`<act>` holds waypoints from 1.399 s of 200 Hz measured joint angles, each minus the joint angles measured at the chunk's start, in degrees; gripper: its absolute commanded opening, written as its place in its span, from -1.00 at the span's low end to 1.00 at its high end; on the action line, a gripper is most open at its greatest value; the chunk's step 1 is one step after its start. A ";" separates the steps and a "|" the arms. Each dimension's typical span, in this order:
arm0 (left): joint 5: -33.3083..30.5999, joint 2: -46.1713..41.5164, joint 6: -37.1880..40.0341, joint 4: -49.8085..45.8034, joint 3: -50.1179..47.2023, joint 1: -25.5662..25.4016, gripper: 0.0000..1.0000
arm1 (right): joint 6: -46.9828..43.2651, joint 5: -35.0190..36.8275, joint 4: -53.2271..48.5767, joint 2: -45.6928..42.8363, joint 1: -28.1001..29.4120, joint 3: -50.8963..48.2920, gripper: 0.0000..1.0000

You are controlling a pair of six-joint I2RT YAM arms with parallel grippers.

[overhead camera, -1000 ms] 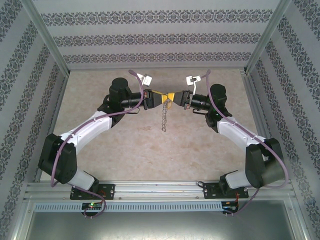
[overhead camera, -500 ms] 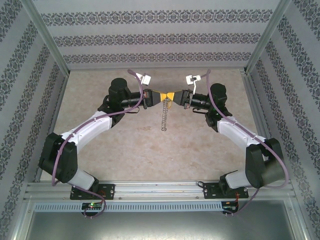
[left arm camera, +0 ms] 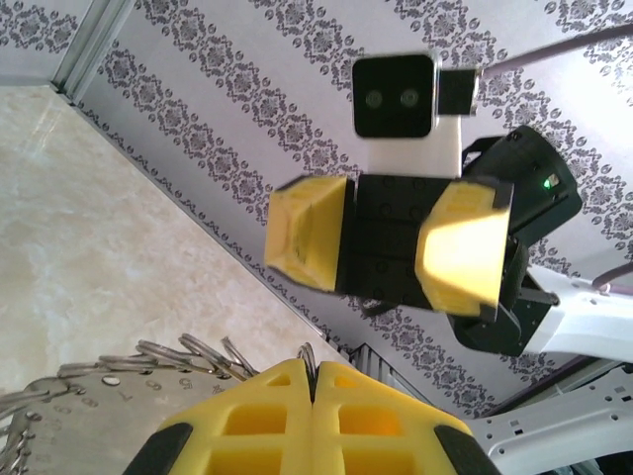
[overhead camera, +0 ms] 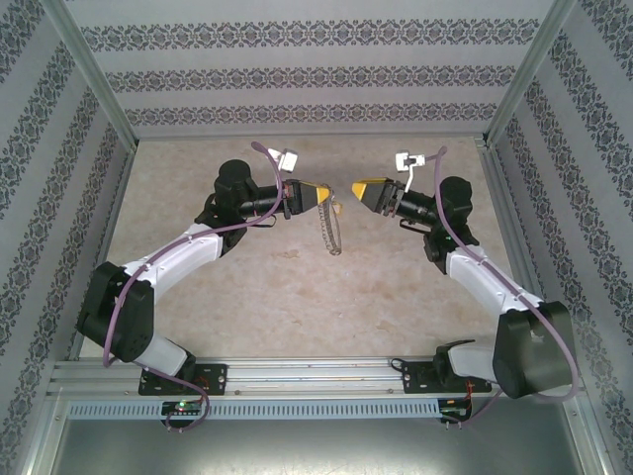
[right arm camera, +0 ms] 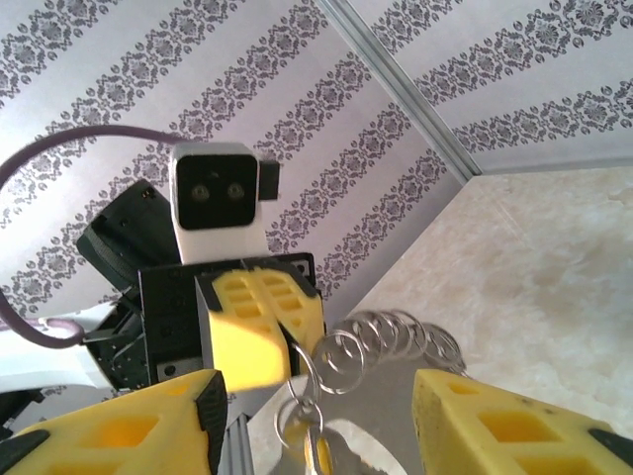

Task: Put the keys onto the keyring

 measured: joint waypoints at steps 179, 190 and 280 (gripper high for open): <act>1.88 -0.02 -7.54 8.76 -0.13 0.00 -1.00 | -13.60 7.58 -3.48 -0.63 8.61 -3.69 0.11; 2.01 -0.02 -7.72 8.94 -0.15 0.00 -1.00 | -13.86 7.61 -3.45 -0.63 8.85 -3.54 0.09; 2.12 0.79 -8.98 10.91 -0.13 0.00 -1.00 | -16.76 6.84 -4.79 -1.38 10.45 -3.32 -1.00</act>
